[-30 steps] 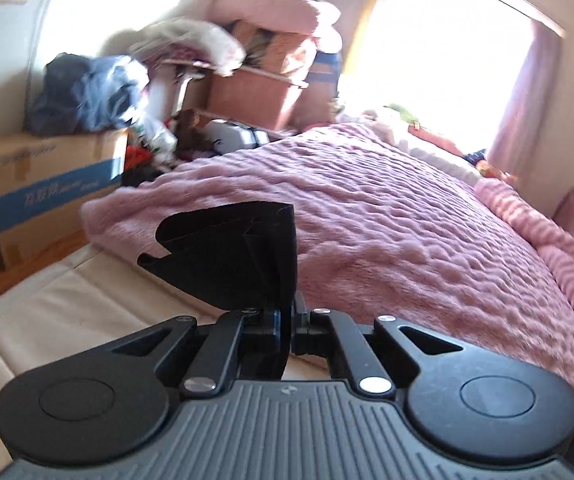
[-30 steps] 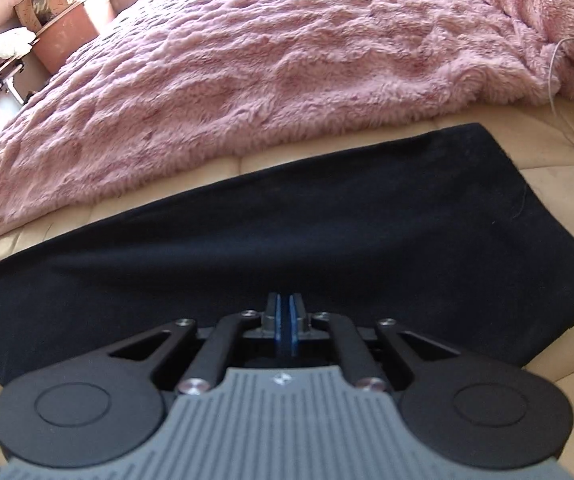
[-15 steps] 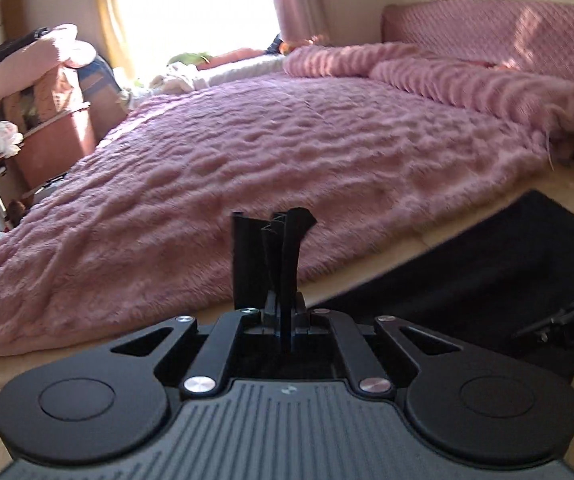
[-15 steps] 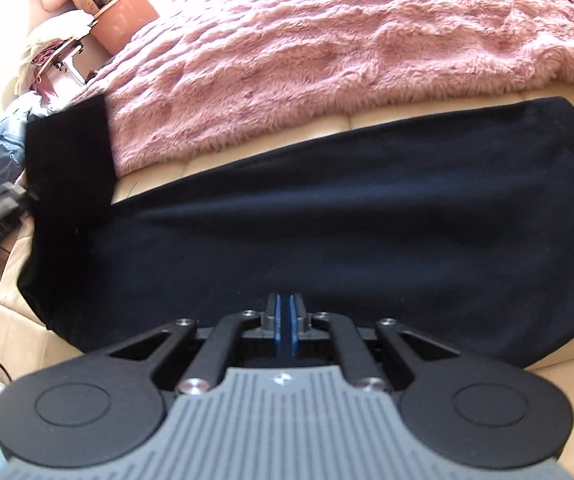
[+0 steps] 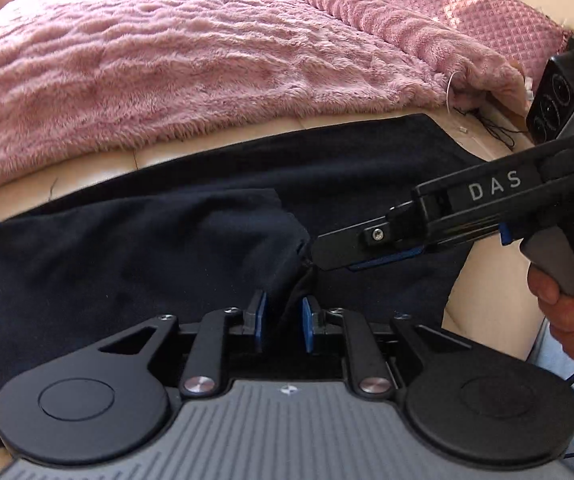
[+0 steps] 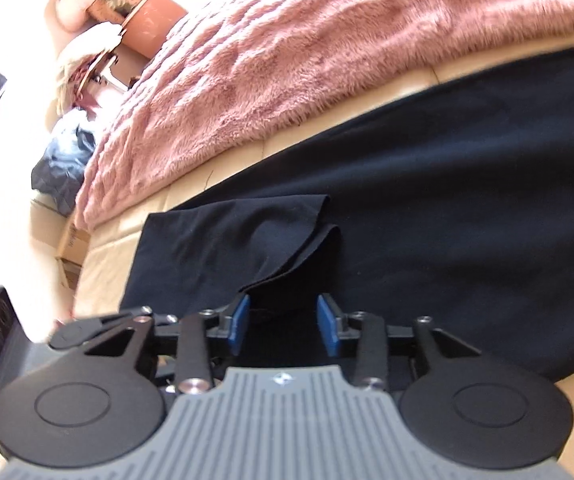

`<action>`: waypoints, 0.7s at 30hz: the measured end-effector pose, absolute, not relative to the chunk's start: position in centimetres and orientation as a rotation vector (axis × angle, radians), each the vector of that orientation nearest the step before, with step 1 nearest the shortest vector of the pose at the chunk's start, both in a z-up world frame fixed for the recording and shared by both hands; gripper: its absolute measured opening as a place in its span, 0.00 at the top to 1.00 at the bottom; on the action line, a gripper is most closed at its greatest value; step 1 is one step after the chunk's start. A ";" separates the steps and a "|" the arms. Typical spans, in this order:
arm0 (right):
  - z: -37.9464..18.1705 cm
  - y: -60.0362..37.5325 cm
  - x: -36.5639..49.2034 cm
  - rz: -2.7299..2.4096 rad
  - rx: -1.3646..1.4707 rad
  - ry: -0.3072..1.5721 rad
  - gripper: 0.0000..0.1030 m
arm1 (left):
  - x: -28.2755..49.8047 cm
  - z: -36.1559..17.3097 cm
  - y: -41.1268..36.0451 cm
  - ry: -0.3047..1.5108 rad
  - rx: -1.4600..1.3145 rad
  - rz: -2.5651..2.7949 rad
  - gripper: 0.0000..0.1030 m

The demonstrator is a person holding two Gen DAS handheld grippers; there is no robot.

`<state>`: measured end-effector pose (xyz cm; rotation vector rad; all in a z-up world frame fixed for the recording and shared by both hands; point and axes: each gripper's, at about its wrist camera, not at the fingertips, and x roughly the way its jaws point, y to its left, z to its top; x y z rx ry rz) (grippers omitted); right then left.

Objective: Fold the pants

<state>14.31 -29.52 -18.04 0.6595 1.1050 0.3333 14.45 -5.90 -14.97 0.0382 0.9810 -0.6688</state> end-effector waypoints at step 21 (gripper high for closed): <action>-21.6 -29.5 16.4 0.270 1.274 1.147 0.60 | 13.5 -12.9 -4.9 0.918 0.055 -0.686 1.00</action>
